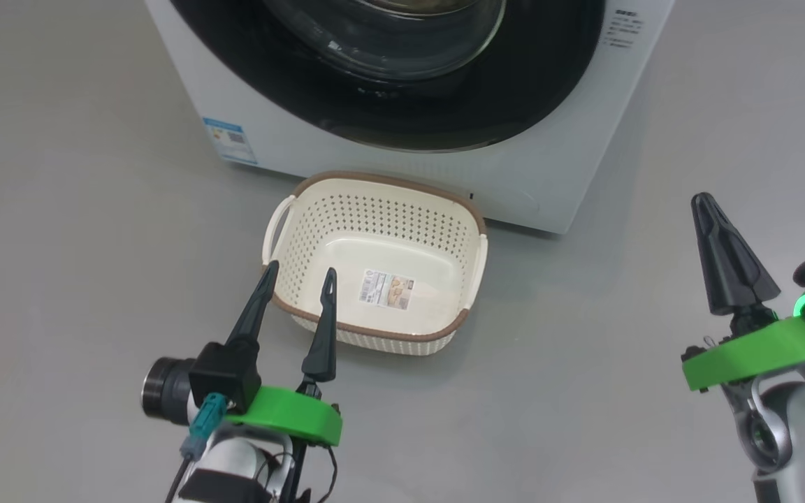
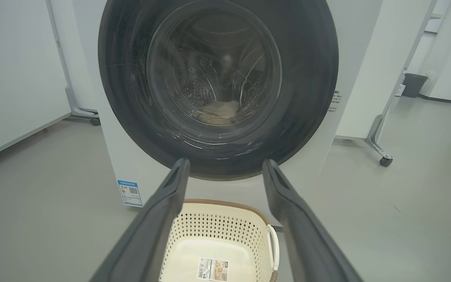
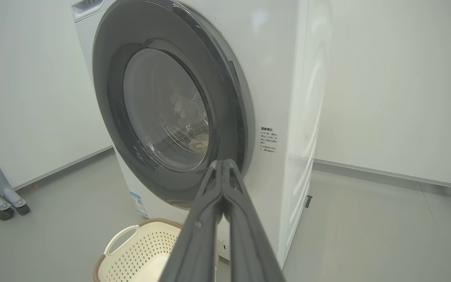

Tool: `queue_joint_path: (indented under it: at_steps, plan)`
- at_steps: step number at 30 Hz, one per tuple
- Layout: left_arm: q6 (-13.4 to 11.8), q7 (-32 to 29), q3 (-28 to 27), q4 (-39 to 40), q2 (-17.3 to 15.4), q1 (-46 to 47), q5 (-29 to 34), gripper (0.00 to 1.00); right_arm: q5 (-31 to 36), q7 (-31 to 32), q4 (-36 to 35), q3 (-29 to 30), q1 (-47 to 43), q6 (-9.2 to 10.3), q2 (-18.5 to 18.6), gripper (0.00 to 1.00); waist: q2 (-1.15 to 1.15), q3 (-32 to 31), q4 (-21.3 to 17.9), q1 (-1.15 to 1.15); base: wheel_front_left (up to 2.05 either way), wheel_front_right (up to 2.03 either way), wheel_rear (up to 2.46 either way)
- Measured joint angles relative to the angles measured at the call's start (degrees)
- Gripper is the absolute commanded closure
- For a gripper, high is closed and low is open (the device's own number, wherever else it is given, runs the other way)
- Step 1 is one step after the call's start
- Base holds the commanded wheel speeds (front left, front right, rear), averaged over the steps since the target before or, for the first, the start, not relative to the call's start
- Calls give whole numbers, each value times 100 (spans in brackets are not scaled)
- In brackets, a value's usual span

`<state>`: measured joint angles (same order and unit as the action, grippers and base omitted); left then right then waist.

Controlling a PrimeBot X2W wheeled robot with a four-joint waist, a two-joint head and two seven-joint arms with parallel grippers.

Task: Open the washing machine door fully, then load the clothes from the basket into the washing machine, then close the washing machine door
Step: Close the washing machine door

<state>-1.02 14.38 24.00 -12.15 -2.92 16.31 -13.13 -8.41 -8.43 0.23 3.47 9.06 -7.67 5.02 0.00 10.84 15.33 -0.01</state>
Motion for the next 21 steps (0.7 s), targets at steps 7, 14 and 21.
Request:
queue_joint_path:
  at_steps: [7,14,21]
  plan:
    - [-3,0,-183,-91,-97,-302,-8,0,-15,65,-270,-60,-573,0,-190,0,0,-281,-621,0,0,0,0]
    - [-40,0,-303,-93,-151,-497,-8,0,-94,94,-334,-99,-968,0,-220,0,0,-496,-1074,0,0,0,0]
    - [-63,-1,-346,-68,-191,-658,-25,0,-162,80,-341,29,-1299,0,-232,0,0,-644,-1307,0,0,0,0]
